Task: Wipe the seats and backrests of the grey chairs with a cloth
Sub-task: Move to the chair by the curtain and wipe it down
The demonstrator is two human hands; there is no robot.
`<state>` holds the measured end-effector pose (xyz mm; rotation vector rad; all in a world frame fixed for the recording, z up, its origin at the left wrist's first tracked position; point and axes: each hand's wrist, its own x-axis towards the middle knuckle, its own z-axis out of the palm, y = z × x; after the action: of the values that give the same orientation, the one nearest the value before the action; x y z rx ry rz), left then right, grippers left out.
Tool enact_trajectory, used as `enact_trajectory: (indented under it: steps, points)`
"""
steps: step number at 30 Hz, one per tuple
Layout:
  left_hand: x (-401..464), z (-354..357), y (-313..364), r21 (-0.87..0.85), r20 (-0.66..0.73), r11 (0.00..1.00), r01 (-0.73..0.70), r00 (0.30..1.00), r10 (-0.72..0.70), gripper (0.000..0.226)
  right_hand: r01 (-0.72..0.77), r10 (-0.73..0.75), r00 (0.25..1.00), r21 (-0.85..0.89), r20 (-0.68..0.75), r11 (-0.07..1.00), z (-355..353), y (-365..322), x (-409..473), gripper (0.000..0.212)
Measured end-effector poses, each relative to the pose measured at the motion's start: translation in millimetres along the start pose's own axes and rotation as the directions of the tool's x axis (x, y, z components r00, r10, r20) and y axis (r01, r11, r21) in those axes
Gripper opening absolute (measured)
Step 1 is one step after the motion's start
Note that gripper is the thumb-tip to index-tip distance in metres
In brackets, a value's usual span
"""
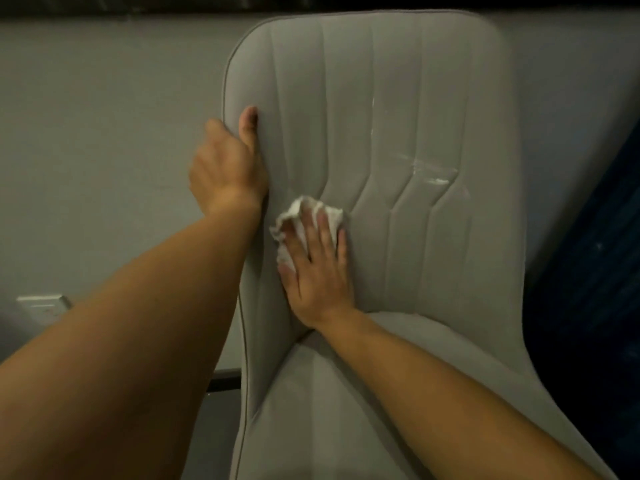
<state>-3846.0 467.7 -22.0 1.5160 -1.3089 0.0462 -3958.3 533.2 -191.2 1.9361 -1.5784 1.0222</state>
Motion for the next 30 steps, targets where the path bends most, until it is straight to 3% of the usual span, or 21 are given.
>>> enact_trajectory:
  steps: [5,10,14,19,23,27,30]
  points:
    - [0.0,-0.8,1.1,0.011,-0.009,1.000,0.011,1.000,-0.010,0.067,0.107,-0.098,0.992,-0.133,0.077,0.985,-4.0,20.9,-2.8,0.062]
    - [0.7,1.9,-0.1,0.038,-0.014,0.999,0.001,1.000,0.000,0.067,-0.013,-0.015,0.995,-0.278,-0.096,0.961,-49.2,52.8,99.5,0.060]
    - [1.7,2.5,-1.1,0.055,-0.018,0.998,-0.010,1.000,0.011,0.069,0.064,-0.098,0.993,-0.381,-0.070,0.922,-87.6,77.5,152.1,0.060]
    - [0.2,2.6,-0.6,0.065,-0.018,0.998,-0.003,1.000,0.005,0.071,-0.160,0.088,0.973,-0.348,-0.213,0.924,-95.9,85.5,150.0,0.060]
    - [-0.8,0.6,-0.8,0.073,-0.021,0.997,-0.011,1.000,0.012,0.073,-0.056,0.023,0.995,-0.354,-0.099,0.934,-69.8,91.5,79.9,0.066]
    - [-1.5,-0.4,0.0,0.081,-0.015,0.997,-0.007,1.000,0.009,0.073,-0.017,0.053,0.996,-0.421,0.075,0.907,-45.4,110.6,-10.7,0.080]
    - [-2.2,-0.4,1.6,0.079,-0.008,0.997,-0.008,1.000,0.009,0.072,0.044,0.032,0.988,-0.479,0.149,0.877,-47.2,122.3,-29.0,0.079]
